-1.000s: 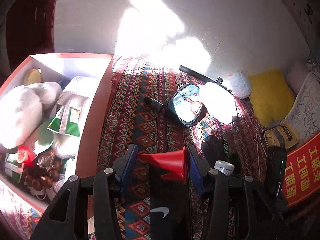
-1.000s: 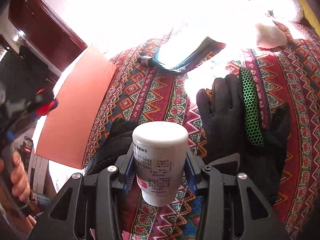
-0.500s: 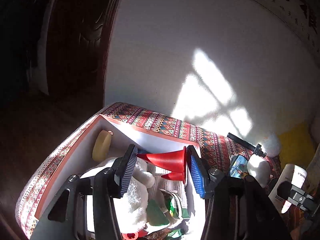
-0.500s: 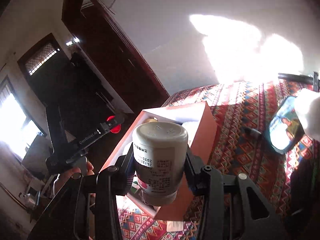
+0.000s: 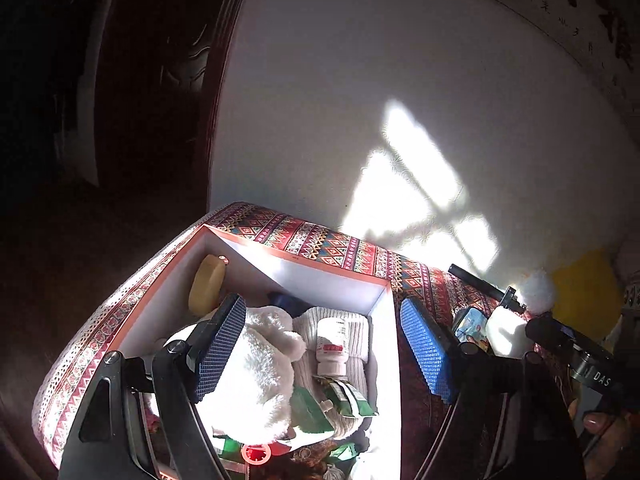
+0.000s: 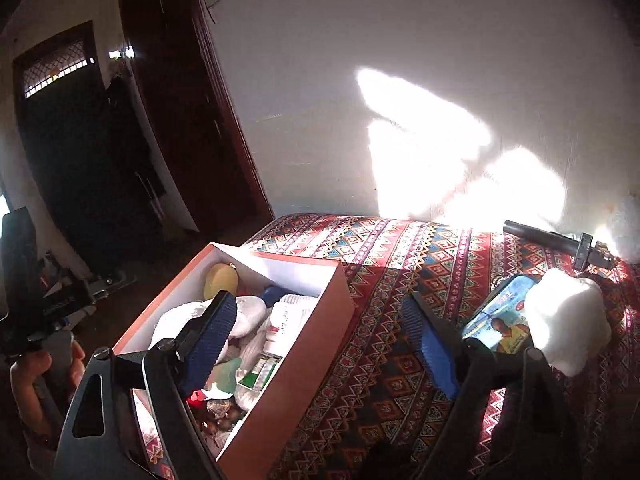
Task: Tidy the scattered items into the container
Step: 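Grasp the small dark bottle with the right tool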
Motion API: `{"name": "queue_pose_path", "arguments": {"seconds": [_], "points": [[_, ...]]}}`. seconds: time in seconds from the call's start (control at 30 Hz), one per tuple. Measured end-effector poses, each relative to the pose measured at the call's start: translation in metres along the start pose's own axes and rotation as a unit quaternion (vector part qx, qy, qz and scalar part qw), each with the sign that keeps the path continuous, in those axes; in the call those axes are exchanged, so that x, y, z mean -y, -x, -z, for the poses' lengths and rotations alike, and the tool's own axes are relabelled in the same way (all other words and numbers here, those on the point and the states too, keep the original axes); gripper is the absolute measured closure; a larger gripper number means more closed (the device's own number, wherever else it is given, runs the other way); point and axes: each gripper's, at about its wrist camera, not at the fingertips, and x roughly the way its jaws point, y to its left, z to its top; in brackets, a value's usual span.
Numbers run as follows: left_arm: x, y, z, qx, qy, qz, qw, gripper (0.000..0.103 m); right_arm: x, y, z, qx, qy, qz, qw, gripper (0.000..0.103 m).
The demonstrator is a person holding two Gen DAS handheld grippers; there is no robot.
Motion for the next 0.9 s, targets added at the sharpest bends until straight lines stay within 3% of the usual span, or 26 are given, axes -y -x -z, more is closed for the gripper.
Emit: {"name": "queue_pose_path", "arguments": {"seconds": [0.17,0.3,0.53,0.63,0.67,0.77,0.83,0.9], "points": [[0.032,-0.002,0.033,-0.044,-0.037,0.009,0.9983,0.023,0.039,-0.032,0.006,-0.062,0.025,0.027,0.997,0.031],[0.052,-0.015,0.059,-0.086,-0.051,0.028,0.9946,0.023,0.056,-0.095,0.018,-0.132,0.090,0.042,0.986,0.032],[0.070,-0.049,0.072,-0.122,-0.074,0.015,0.9897,0.023,0.086,-0.220,0.051,-0.261,0.158,0.085,0.949,0.049],[0.077,-0.054,0.075,-0.121,-0.081,0.012,0.9892,0.023,0.094,-0.253,0.072,-0.306,0.181,0.095,0.930,0.068],[0.080,-0.055,0.076,-0.121,-0.087,0.012,0.9887,0.023,0.094,-0.252,0.074,-0.306,0.175,0.088,0.932,0.079],[0.089,-0.056,0.082,-0.126,-0.106,0.015,0.9863,0.023,0.099,-0.208,0.066,-0.268,0.095,0.033,0.958,0.080],[0.099,-0.050,0.086,-0.125,-0.119,0.027,0.9847,0.023,0.111,-0.142,0.067,-0.205,0.015,-0.037,0.978,0.080],[0.114,-0.045,0.092,-0.129,-0.132,0.046,0.9817,0.023,0.134,-0.060,0.078,-0.123,-0.069,-0.077,0.987,0.080]]}}
